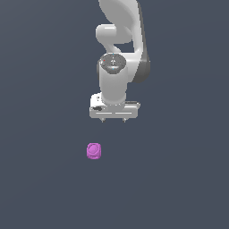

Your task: Pick up the object and move it to a goal position.

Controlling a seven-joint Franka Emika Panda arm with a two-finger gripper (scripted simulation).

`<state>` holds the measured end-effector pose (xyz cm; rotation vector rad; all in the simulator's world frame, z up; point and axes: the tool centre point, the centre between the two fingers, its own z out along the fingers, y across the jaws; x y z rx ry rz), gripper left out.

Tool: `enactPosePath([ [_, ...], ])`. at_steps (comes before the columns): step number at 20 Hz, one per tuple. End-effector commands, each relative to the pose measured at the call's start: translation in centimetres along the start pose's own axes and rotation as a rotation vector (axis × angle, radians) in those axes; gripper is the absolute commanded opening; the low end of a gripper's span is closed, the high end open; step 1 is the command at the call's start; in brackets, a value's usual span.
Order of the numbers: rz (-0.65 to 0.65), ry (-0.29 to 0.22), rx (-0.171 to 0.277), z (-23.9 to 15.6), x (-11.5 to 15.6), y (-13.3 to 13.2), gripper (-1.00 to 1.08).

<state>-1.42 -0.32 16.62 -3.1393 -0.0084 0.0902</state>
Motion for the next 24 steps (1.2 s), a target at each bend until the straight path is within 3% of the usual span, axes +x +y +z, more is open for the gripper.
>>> enactPosePath([
  [1,0.0,0.001,0.0,0.1,0.2,0.1,1.0],
  [10,0.005,0.014,0.002,1.4,2.9,2.2,1.0],
  [24,0.016,0.05,0.001,6.0,9.0,8.6,1.0],
])
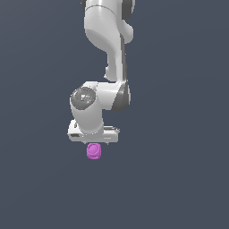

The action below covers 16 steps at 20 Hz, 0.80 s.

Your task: Pick up the object and move it to a goal position.

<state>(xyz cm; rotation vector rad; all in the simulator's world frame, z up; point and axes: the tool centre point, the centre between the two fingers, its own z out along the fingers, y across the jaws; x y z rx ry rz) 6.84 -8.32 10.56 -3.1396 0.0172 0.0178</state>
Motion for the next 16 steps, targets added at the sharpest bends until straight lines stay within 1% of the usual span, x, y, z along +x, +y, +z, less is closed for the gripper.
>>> enactPosePath([
  [1,0.0,0.005,-0.001,0.7,0.7,0.8,1.0],
  [7,0.002,0.011,-0.002,1.5,1.4,1.8,1.0],
  [12,0.002,0.01,-0.002,1.7,1.3,1.9,1.0],
  [16,0.002,0.01,-0.002,3.0,1.4,1.9,1.0],
])
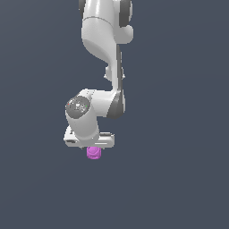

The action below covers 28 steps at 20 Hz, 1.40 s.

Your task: Pick up the object and move it to a goal position.

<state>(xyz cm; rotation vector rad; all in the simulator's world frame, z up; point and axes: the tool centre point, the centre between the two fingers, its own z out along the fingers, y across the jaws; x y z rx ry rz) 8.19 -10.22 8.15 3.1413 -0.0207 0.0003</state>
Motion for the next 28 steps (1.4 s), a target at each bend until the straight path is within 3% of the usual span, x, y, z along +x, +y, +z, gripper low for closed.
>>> enactPosePath([
  [1,0.0,-0.001,0.0,1.1,-0.1,0.0,1.0],
  [6,-0.001,0.0,0.0,3.7,-0.1,0.0,1.0],
  [12,-0.001,0.0,0.0,4.2,0.1,0.0,1.0],
  [13,-0.001,0.0,0.0,4.2,0.1,0.0,-1.0],
  [28,-0.001,0.0,0.0,4.2,-0.2,-0.2,-1.0],
])
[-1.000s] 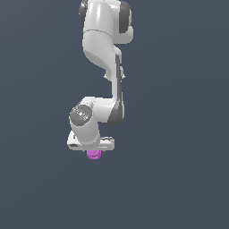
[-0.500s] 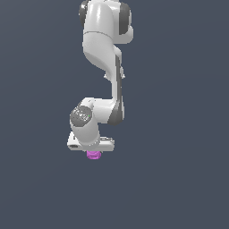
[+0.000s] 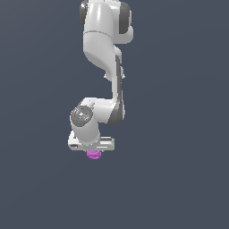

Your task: Pick up the object and move it to a goal position.

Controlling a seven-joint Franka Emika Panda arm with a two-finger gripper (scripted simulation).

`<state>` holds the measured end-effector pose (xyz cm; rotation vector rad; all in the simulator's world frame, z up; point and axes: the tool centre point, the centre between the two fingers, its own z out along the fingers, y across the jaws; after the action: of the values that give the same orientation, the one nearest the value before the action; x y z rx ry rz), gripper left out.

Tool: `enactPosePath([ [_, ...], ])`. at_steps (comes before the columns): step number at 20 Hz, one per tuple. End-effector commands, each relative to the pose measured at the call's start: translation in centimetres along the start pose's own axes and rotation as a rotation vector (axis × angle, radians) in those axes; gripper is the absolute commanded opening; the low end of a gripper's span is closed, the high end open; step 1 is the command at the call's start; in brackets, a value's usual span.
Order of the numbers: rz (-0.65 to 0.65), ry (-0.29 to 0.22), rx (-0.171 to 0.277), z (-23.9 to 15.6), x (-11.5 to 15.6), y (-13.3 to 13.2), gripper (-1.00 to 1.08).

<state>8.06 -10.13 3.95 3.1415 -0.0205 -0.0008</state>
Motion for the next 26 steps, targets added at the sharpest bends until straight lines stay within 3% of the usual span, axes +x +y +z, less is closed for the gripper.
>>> enactPosePath([
  [1,0.0,0.0,0.0,0.0,-0.2,-0.2,-1.0],
  [12,0.0,0.0,0.0,0.0,-3.2,-3.1,-1.0],
  [26,-0.001,0.0,0.0,-0.1,-11.4,-11.1,-1.0],
])
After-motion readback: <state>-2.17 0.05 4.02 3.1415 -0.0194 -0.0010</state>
